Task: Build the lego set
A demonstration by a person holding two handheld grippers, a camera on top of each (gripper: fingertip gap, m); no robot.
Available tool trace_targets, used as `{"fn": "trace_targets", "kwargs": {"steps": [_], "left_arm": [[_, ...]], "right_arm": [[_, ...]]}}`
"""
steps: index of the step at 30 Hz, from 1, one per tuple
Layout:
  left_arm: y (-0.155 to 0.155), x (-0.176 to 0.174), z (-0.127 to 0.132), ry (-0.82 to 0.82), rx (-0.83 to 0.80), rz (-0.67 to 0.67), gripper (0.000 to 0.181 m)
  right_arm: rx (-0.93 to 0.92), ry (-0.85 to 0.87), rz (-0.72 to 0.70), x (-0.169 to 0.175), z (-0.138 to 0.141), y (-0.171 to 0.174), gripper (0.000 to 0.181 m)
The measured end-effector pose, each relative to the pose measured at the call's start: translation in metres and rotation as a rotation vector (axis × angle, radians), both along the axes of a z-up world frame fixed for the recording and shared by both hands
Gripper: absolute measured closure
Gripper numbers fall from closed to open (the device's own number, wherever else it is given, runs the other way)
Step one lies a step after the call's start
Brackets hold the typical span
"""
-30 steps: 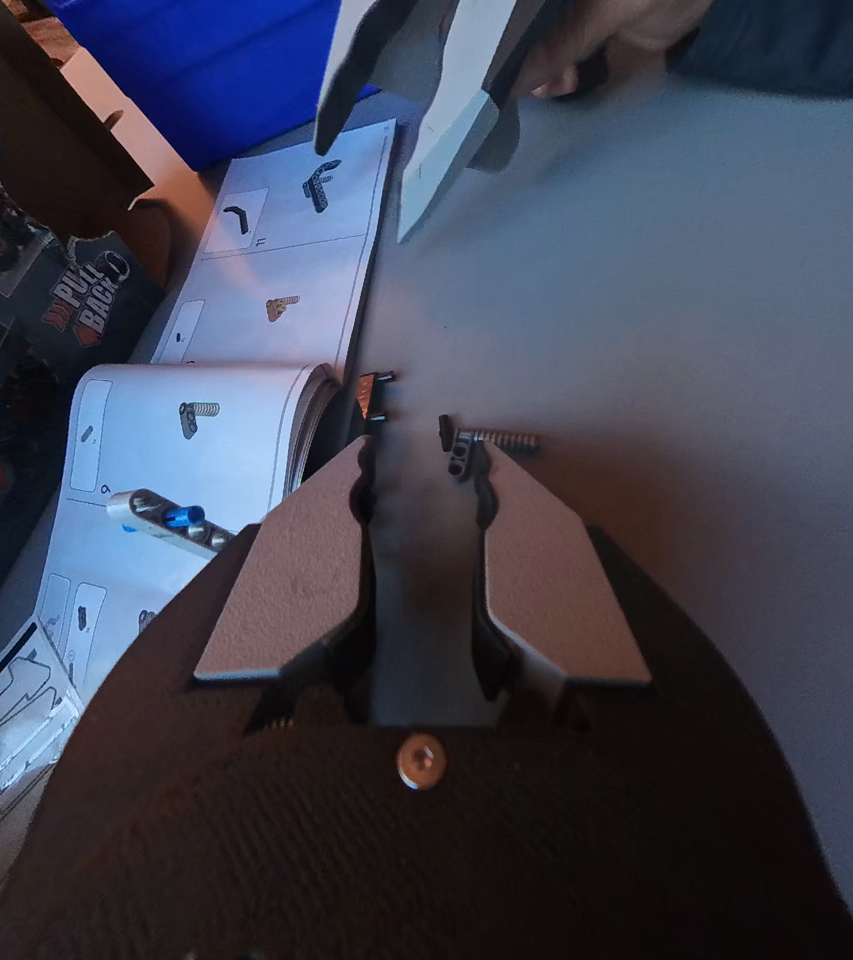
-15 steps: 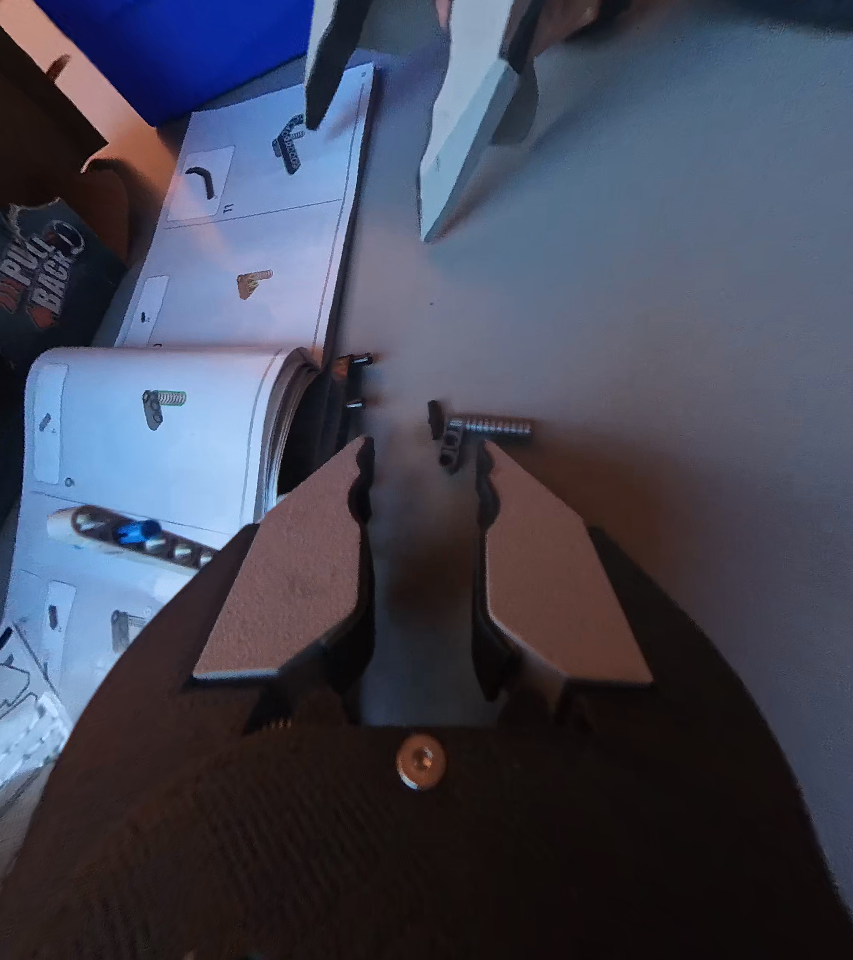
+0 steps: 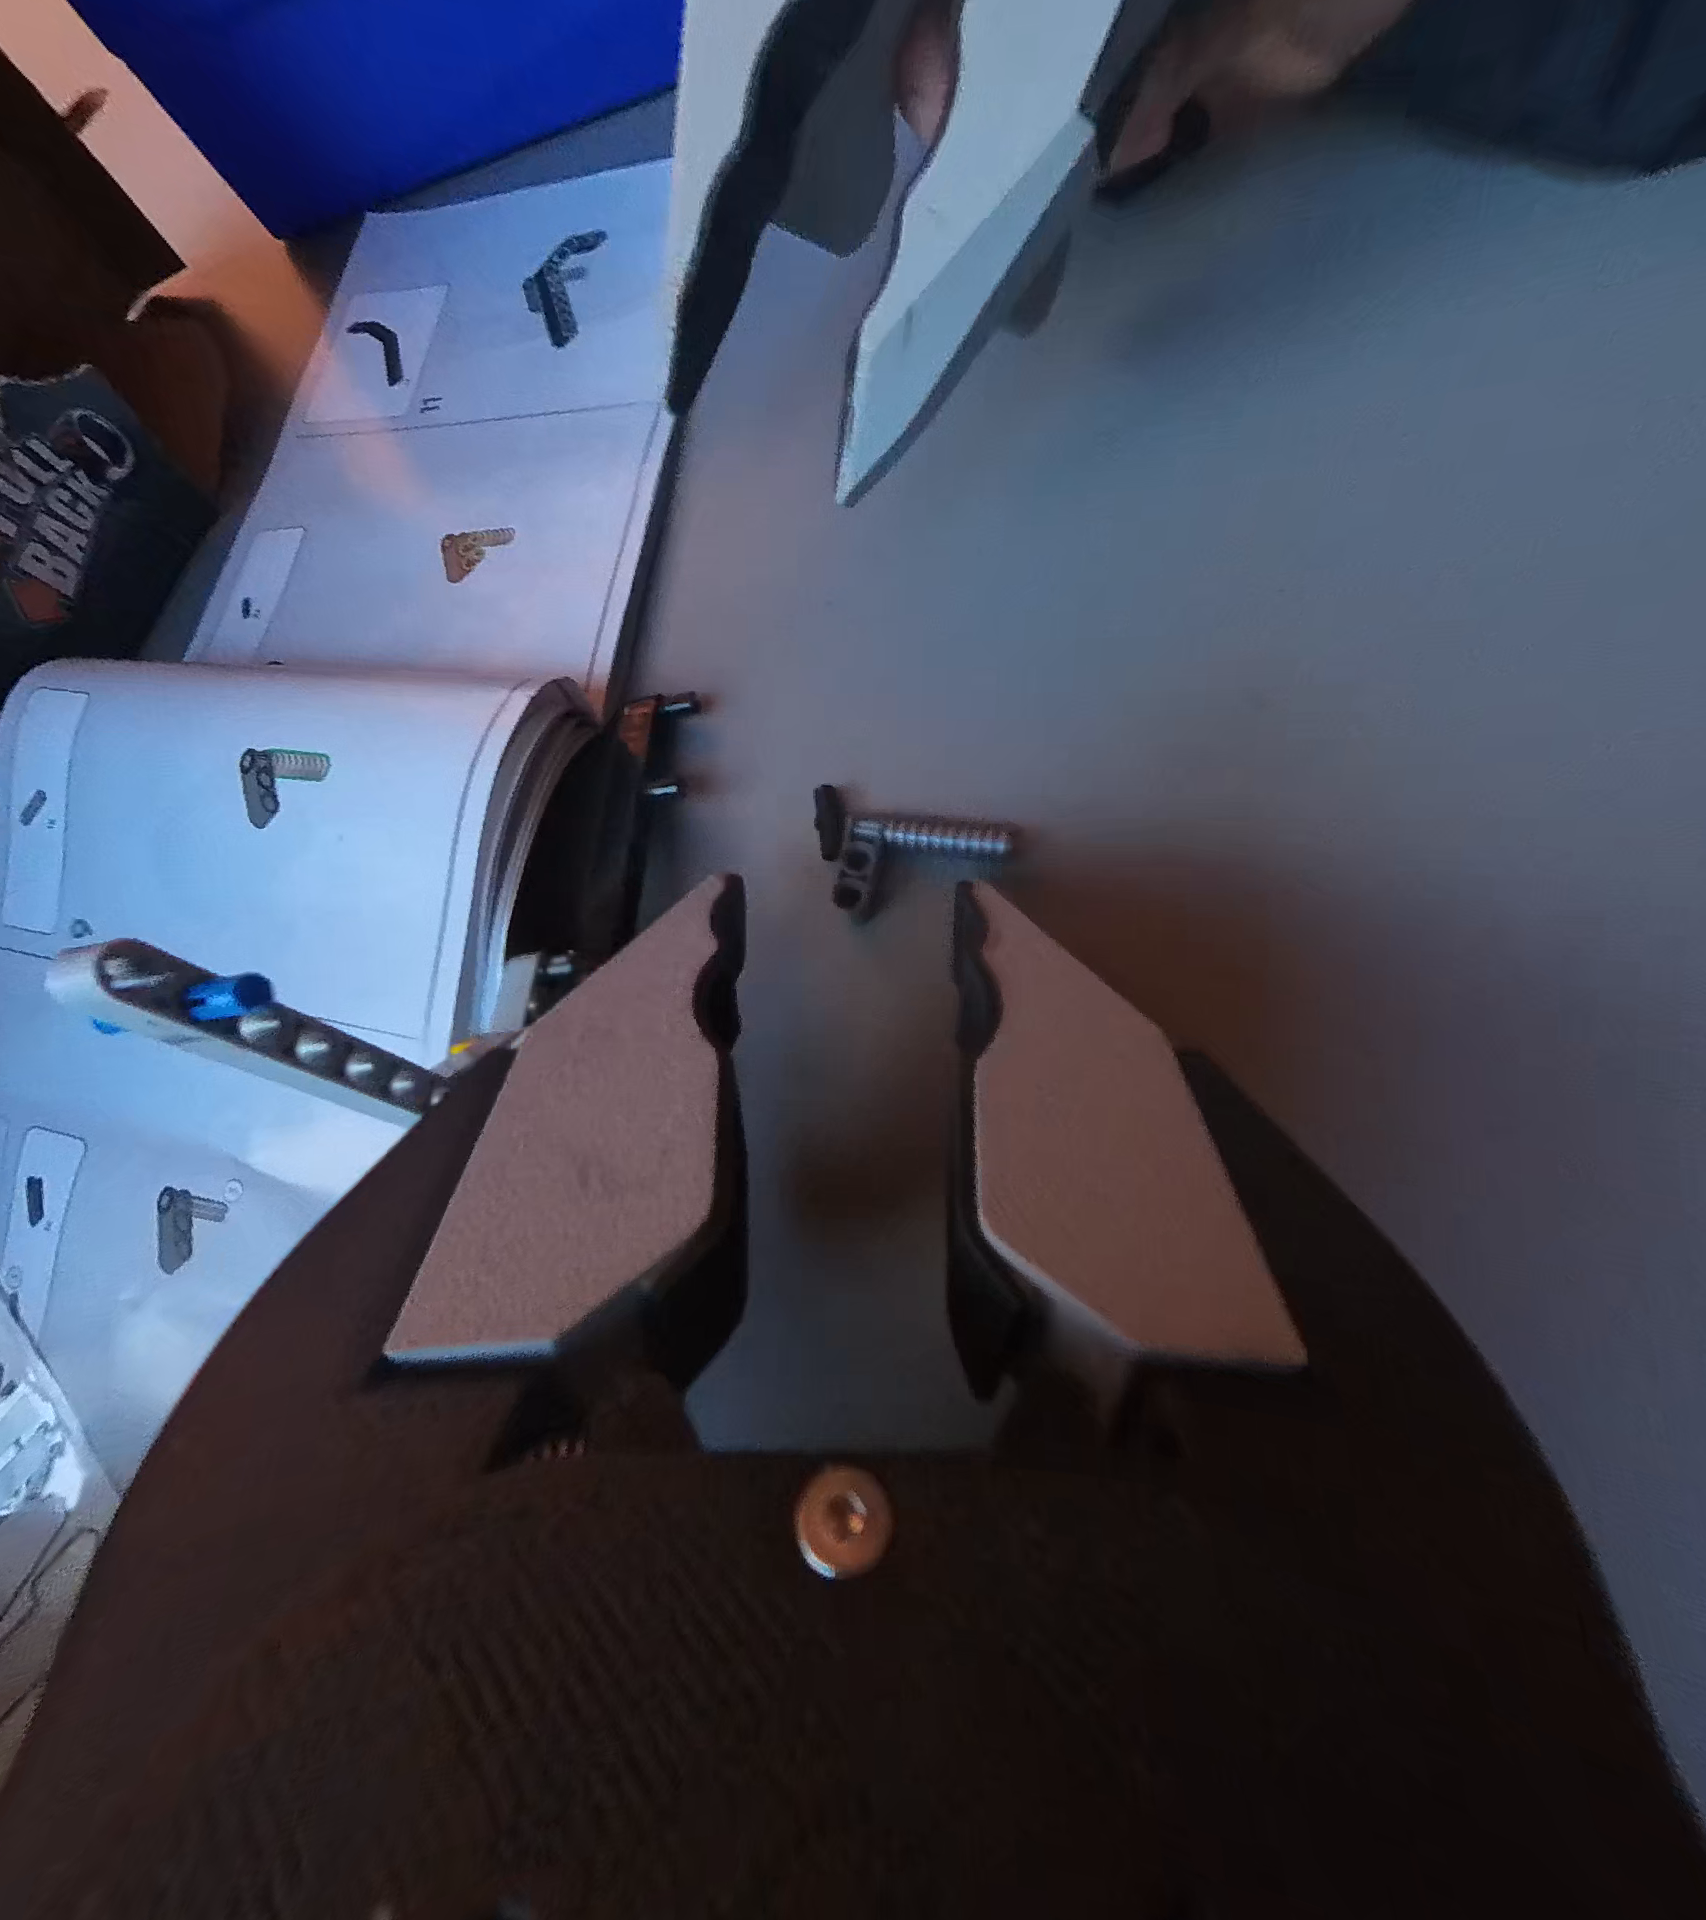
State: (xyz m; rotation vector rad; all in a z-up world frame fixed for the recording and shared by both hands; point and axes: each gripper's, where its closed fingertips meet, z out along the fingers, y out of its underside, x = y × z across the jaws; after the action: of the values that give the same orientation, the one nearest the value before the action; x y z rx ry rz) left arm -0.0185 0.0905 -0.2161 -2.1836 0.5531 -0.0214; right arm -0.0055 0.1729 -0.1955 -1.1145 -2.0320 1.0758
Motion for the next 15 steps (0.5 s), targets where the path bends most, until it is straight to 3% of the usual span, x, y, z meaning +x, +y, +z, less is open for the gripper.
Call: {"fn": "trace_targets", "kwargs": {"steps": [1, 8, 15], "left_arm": [[-0.002, 0.001, -0.001, 0.007, -0.006, -0.008, 0.142], [-0.005, 0.002, -0.006, 0.046, -0.022, -0.02, 0.146], [-0.002, -0.007, 0.01, -0.056, 0.05, 0.054, 0.145]], "right_arm": [[-0.005, 0.016, -0.003, -0.001, 0.003, -0.002, 0.142], [0.018, 0.194, -0.105, -0.001, 0.026, 0.009, 0.142], [-0.028, 0.399, -0.539, 0.017, 0.06, 0.084, 0.135]]}}
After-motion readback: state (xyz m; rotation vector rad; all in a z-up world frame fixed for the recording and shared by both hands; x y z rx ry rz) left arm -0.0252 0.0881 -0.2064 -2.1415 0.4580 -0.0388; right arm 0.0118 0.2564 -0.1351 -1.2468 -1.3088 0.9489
